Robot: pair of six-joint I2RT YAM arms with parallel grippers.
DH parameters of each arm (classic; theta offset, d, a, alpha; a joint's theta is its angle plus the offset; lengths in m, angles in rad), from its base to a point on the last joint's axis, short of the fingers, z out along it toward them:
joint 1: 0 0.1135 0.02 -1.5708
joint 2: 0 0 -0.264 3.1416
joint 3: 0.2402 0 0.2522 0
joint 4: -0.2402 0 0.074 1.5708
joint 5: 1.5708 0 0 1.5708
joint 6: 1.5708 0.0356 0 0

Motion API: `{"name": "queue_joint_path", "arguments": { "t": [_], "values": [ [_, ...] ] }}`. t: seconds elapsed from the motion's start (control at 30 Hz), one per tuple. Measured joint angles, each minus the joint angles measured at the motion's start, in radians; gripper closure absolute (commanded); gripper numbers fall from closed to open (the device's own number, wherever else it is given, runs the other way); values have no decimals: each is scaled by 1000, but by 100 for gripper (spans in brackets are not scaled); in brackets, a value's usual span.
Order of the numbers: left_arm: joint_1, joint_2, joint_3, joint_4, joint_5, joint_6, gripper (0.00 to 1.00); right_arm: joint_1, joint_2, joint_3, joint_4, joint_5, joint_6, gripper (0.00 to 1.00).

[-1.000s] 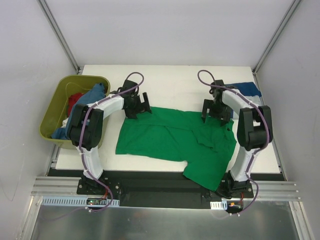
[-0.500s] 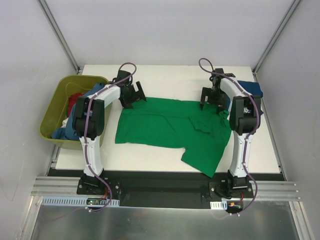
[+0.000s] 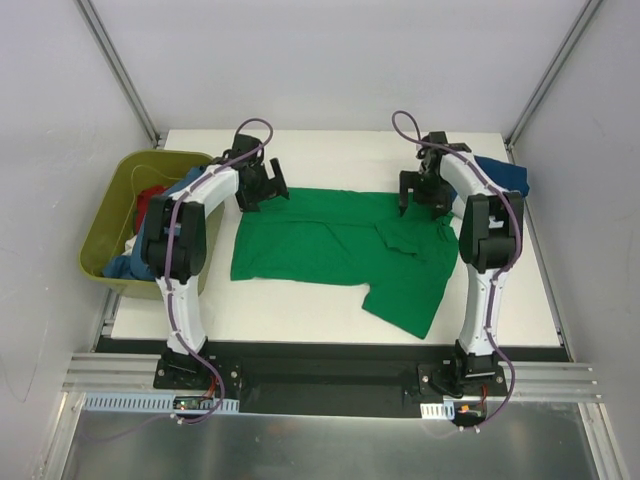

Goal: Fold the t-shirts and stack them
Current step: Fold the flattened tshirt in 1/3 of the way, then grap the side of the flattened tshirt closest away from the robot with both arms

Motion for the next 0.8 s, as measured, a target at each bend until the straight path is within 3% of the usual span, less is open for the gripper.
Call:
{"name": "queue_joint_path", "arguments": {
  "t": [0.17,0.37,0.47,0.63,0.8],
  "values": [
    [-68,-246,-151,-23,-58,18,1,57,-255,-202,32,39,-6,3],
    [-172,-678,-452,-27,-106,-9,1,172,-721,-557,129,57,56,3],
    [-179,-833,-632,-39,-140,-55,3,206,-867,-720,149,73,99,3],
    [-179,-925,-860,-112,-232,-168,25,248,-995,-940,135,91,167,3],
    [-179,-902,-903,-139,-318,-269,43,286,-1076,-1022,117,93,206,3]
  ]
}}
